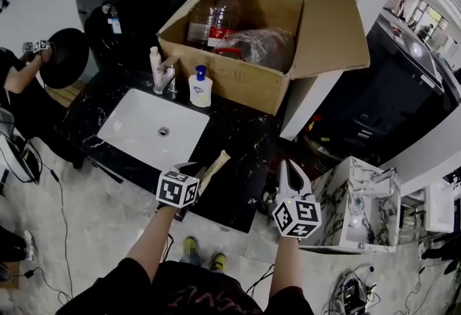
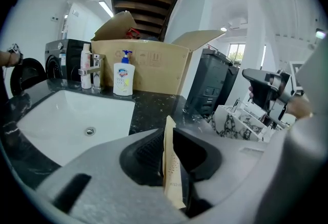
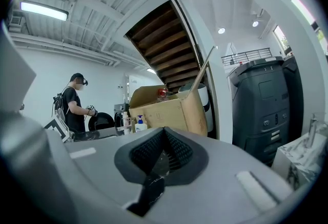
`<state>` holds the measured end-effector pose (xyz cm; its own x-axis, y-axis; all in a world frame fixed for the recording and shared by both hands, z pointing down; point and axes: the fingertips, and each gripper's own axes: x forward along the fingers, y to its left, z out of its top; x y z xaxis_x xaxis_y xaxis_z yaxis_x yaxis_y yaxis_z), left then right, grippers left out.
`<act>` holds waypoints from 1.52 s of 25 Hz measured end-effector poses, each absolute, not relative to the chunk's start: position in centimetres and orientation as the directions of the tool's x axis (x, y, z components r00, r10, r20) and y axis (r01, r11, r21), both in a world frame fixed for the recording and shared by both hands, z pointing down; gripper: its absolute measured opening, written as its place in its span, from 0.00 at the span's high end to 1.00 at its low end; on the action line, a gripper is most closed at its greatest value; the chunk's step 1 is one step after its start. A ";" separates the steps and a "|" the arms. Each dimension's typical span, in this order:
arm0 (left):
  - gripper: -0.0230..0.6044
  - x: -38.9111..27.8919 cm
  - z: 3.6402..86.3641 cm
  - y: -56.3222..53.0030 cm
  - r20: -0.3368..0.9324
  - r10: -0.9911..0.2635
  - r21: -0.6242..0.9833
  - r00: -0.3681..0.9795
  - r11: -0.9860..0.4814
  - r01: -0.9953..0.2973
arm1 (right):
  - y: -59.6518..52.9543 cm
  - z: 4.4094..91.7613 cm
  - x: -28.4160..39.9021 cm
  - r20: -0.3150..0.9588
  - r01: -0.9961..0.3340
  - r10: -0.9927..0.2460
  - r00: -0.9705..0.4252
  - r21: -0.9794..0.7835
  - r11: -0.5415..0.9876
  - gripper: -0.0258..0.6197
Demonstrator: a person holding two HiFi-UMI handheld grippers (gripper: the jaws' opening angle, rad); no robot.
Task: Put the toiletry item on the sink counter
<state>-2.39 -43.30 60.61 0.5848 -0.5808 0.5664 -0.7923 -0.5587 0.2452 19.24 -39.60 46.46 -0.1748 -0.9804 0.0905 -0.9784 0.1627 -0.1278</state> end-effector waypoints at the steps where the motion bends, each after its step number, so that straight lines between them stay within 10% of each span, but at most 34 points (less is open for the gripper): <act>1: 0.88 -2.7 60.1 -43.3 0.559 -0.590 0.242 0.583 -0.557 -0.795 | -39.5 46.2 19.1 0.087 -0.978 -0.980 -0.176 -0.127 0.165 0.96; 38: 0.96 -6.5 41.6 -43.2 0.228 -0.788 0.042 0.571 -0.578 -0.815 | -37.1 41.2 19.7 0.017 -0.980 -0.982 -0.189 -0.070 0.188 0.96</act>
<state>-6.54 -43.17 41.64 0.5714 -0.7885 0.2275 -0.8147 -0.5784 0.0417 19.71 -37.13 41.18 -0.1893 -0.9818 0.0174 -0.9798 0.1877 -0.0696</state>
